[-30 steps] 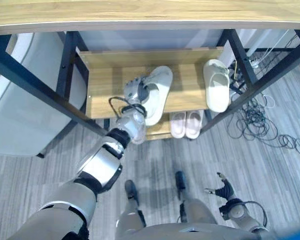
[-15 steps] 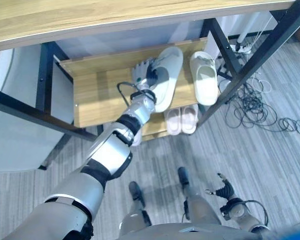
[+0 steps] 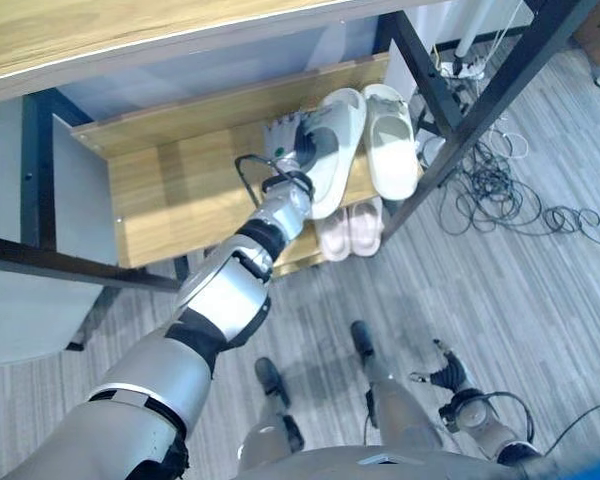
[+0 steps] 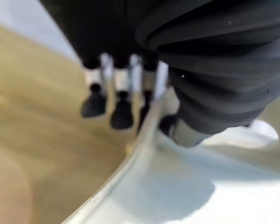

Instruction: Arrange the slippers neatly on the shoe rack.

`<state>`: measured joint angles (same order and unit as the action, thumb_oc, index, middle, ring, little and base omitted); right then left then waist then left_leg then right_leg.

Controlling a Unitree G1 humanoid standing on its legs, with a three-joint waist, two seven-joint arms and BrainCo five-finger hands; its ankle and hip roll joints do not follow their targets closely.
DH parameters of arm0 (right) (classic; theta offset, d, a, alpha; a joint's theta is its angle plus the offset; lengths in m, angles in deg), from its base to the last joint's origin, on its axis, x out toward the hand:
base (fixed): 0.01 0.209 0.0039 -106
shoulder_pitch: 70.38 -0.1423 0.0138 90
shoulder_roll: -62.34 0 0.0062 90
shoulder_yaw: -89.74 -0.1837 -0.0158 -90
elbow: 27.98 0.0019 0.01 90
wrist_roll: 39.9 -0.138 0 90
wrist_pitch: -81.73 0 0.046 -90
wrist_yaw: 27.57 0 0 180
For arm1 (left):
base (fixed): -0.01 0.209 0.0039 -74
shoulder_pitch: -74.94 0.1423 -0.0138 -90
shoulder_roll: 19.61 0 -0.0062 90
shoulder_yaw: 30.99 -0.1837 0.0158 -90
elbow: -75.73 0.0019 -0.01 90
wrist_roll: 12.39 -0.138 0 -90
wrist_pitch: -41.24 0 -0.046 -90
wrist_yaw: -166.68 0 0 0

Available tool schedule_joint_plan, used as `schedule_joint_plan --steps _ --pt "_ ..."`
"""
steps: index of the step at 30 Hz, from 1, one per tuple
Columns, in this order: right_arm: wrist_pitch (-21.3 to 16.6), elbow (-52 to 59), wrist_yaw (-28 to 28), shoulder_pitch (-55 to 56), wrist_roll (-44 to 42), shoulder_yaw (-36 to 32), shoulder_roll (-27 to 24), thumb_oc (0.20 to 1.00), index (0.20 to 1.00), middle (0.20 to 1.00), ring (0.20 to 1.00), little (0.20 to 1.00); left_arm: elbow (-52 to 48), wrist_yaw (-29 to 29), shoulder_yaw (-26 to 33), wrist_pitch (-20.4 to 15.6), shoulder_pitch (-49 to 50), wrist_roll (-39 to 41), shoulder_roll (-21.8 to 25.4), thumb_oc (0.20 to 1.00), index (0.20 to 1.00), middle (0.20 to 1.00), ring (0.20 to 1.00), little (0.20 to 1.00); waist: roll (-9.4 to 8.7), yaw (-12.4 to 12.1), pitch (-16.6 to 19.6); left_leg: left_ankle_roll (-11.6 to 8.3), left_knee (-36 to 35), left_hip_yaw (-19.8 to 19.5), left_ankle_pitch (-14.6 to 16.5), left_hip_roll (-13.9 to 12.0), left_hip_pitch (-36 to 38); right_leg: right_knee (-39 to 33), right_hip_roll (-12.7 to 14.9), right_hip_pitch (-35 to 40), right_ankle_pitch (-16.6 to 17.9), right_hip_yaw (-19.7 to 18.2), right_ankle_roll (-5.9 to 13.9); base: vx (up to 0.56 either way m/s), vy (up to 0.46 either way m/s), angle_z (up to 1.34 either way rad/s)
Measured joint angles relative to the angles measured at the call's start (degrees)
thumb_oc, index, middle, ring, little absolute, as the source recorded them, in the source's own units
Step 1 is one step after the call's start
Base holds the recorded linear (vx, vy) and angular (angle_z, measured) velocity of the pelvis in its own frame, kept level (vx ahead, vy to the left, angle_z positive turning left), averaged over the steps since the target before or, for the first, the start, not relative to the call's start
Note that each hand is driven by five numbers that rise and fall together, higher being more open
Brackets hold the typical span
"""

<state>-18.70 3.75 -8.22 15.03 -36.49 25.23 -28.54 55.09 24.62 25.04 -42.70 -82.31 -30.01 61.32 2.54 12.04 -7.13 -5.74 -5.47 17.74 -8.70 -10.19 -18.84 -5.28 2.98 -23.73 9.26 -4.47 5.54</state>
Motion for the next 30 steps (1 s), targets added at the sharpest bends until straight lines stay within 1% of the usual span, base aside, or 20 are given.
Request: schedule_joint_plan --steps 5,9,10,16,17,18,19,20,26,30 --pt "-0.06 0.03 0.01 -2.37 -0.64 0.21 0.05 1.0 1.0 1.0 1.0 1.0 2.1 -0.11 -0.11 0.07 -1.4 0.14 -0.23 0.2 0.2 0.2 0.2 0.2 0.0 0.24 -0.35 -0.12 -0.03 0.41 0.09 -0.1 -0.05 -0.01 -0.16 -0.41 -0.05 -0.52 0.18 0.03 -0.008 -0.05" --pt "-0.12 -0.12 0.03 -2.22 -1.54 0.41 -0.01 1.0 1.0 1.0 1.0 1.0 2.88 -0.09 -0.11 0.5 -4.5 0.15 0.88 0.2 0.2 0.2 0.2 0.2 0.09 0.27 -0.41 -0.23 -0.16 0.77 0.19 -0.09 -0.23 0.0 -0.2 -0.86 0.04 -0.93 0.13 0.02 -0.005 -0.05" --pt "-0.12 -0.1 0.03 -2.19 -1.54 0.52 0.0 1.0 1.0 1.0 1.0 1.0 2.89 -0.09 -0.12 0.59 -5.09 0.13 1.05 0.2 0.2 0.2 0.2 0.2 0.09 0.28 -0.42 -0.23 -0.1 0.75 0.19 -0.1 -0.23 0.0 -0.22 -0.92 0.27 -0.96 -0.16 0.0 0.0 0.0" --pt "-0.34 -0.05 0.03 -2.23 -1.52 0.57 -0.01 1.0 1.0 1.0 1.0 1.0 3.61 -0.08 -0.3 0.9 -5.94 0.14 2.54 0.2 0.2 0.2 0.2 0.2 0.1 0.27 -0.4 -0.23 -0.01 0.58 0.19 -0.34 -0.23 0.01 -0.46 -0.91 0.47 -0.97 -0.28 0.01 -0.002 0.0" --pt "-0.44 -0.03 0.04 -2.23 -1.52 0.57 -0.01 1.0 1.0 1.0 1.0 1.0 4.26 -0.08 -0.27 0.95 -5.93 0.2 2.74 0.219 0.219 0.219 0.219 0.219 0.11 0.28 -0.37 -0.23 -0.01 0.57 0.19 -0.4 -0.21 0.01 -0.52 -0.9 0.49 -0.97 -0.3 0.0 0.0 0.0" --pt "-0.45 -0.03 0.04 -2.22 -1.52 0.57 -0.01 1.0 1.0 1.0 1.0 1.0 4.55 -0.08 -0.25 1.02 -5.91 0.22 2.82 0.335 0.335 0.335 0.335 0.335 0.11 0.26 -0.36 -0.24 -0.02 0.55 0.19 -0.44 -0.21 0.01 -0.56 -0.9 0.5 -0.96 -0.32 0.0 0.0 0.0" --pt "-0.49 -0.03 0.04 -2.22 -1.52 0.62 -0.01 1.0 1.0 1.0 1.0 1.0 4.67 -0.09 -0.25 1.05 -5.9 0.23 2.83 0.686 0.686 0.686 0.686 0.686 0.09 0.25 -0.35 -0.24 -0.02 0.53 0.19 -0.48 -0.2 0.01 -0.6 -0.89 0.53 -0.96 -0.36 0.0 0.0 0.0" --pt "-0.52 -0.03 0.04 -2.23 -1.52 0.64 -0.01 1.0 1.0 1.0 1.0 1.0 4.66 -0.09 -0.25 1.05 -5.91 0.23 2.81 1.0 1.0 1.0 1.0 1.0 0.08 0.25 -0.32 -0.24 -0.02 0.53 0.19 -0.49 -0.2 0.02 -0.61 -0.89 0.56 -0.96 -0.4 0.0 0.0 0.0" --pt "-0.56 0.26 -0.02 -2.21 -1.52 1.53 0.0 1.0 1.0 1.0 1.0 1.0 4.74 -0.17 -0.12 1.0 -5.87 0.8 1.22 1.0 1.0 1.0 1.0 1.0 -0.29 0.45 0.17 -0.21 0.01 0.52 0.16 -0.54 0.02 0.34 -0.7 -0.81 0.8 -0.96 -0.29 0.0 0.0 0.0" --pt "-0.54 0.15 -0.12 -2.11 -1.52 1.67 0.04 1.0 1.0 1.0 1.0 1.0 5.26 -0.53 0.82 0.62 -5.83 3.59 0.6 1.0 1.0 1.0 1.0 1.0 -0.47 0.56 1.42 -0.19 -0.04 0.5 0.09 -0.54 0.17 0.56 -0.7 -0.81 0.79 -0.98 -0.28 0.0 0.0 0.0"
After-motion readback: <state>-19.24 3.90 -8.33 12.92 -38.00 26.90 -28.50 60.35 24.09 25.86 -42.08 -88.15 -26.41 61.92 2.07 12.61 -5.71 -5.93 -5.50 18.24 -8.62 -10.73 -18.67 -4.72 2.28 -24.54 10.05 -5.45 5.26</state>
